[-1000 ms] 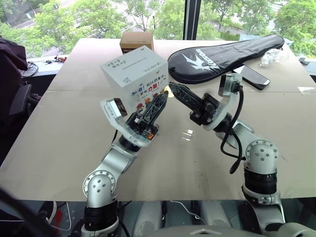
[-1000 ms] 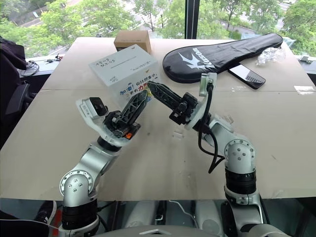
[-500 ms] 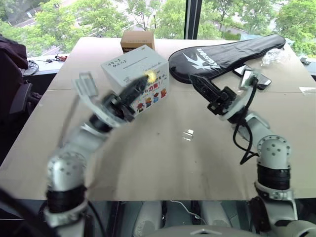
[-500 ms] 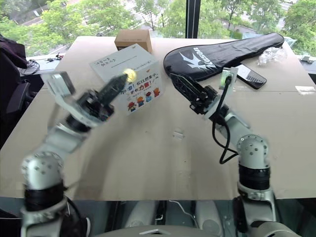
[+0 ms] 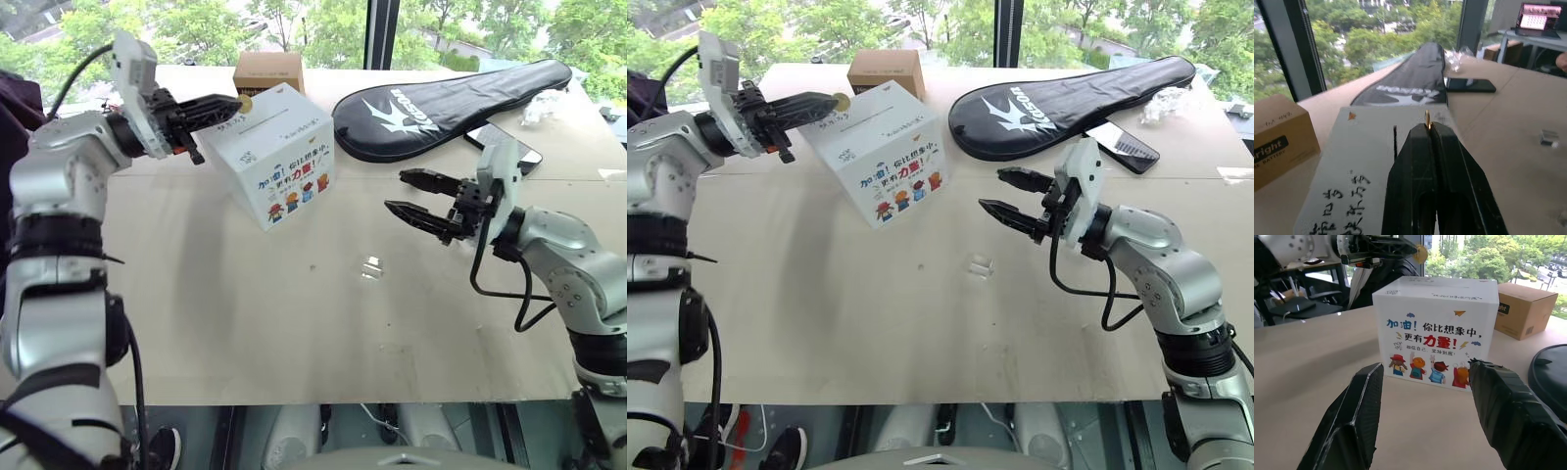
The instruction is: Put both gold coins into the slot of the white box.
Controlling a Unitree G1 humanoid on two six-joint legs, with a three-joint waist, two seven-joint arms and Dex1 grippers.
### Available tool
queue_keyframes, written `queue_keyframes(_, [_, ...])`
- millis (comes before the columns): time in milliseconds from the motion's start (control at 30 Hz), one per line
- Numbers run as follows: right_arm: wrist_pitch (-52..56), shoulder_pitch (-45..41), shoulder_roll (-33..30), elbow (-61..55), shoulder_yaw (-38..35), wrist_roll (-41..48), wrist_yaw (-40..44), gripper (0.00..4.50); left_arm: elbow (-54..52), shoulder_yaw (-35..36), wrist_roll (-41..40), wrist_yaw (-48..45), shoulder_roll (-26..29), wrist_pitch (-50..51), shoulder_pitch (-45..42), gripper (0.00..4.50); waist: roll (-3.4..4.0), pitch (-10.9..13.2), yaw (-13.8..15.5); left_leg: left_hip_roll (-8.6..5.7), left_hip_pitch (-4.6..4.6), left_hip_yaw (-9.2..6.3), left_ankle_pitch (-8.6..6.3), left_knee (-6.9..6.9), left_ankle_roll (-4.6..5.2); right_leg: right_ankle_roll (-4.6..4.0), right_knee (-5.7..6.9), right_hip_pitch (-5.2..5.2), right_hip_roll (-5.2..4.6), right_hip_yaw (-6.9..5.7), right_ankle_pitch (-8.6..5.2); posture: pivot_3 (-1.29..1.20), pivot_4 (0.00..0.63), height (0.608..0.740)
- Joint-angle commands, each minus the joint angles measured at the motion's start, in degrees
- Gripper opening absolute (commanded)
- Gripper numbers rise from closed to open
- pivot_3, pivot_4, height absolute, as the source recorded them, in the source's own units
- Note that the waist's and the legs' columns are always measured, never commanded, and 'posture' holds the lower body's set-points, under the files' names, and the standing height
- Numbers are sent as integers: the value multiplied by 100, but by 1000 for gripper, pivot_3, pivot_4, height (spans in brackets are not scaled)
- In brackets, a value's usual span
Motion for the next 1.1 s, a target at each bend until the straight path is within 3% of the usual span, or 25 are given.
queue_keyframes(33, [156,48,-180,-393,-333,23,-182,2960,866,-25,520,-549,27,-579,-569,0,-1,0,-2,0,-10,-1,0,1,0,0,-2,-8,-1,-2,0,0,150,740])
queue_keyframes(133, [255,109,-185,-589,-543,72,-444,2960,1630,-48,986,-704,-40,-955,-972,0,-1,0,3,1,-55,-10,0,14,0,5,0,-39,-7,-24,-2,0,150,740])
queue_keyframes(333, [317,120,97,-989,-745,193,-975,2960,2301,44,1508,-1005,-126,-1300,-1215,0,-1,0,-6,1,-59,-16,0,14,1,7,12,-44,-12,-38,-3,0,150,740])
queue_keyframes(1100, [134,-127,369,-1113,-686,327,-1012,2960,2503,337,2241,-683,-439,-1434,-1255,0,-2,-2,-3,1,-55,-18,-14,86,25,9,81,-38,-18,-40,-1,0,150,740])
